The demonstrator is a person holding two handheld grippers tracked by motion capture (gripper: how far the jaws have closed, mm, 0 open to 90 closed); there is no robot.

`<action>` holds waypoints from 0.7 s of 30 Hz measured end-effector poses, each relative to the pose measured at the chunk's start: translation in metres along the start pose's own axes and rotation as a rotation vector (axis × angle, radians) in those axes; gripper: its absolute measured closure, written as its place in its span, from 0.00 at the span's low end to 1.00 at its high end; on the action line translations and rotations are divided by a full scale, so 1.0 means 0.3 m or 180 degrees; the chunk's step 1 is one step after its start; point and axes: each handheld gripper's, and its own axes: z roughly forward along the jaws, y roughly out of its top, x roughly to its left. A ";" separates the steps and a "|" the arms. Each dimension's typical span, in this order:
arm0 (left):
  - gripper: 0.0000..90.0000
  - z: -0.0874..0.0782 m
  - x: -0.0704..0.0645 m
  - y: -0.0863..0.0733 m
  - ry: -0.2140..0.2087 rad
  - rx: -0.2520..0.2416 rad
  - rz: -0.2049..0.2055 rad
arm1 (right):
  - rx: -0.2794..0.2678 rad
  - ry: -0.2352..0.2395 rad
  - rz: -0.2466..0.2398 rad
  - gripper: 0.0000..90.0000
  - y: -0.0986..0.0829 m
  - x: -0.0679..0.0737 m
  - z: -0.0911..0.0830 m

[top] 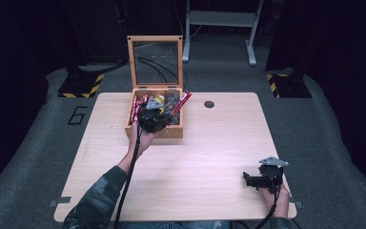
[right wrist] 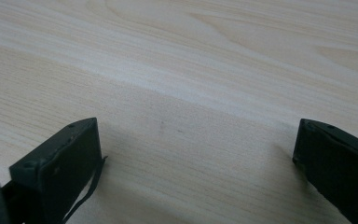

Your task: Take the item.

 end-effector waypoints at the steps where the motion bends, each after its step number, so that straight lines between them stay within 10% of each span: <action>1: 0.92 0.004 -0.007 -0.003 -0.0005 -0.0007 -0.0003 | 0.0000 -0.0001 0.0001 0.00 0.000 0.000 0.000; 21: 0.92 0.082 -0.081 -0.066 -0.0242 0.0140 0.0054 | 0.0000 -0.0002 0.0000 0.00 0.000 0.000 0.000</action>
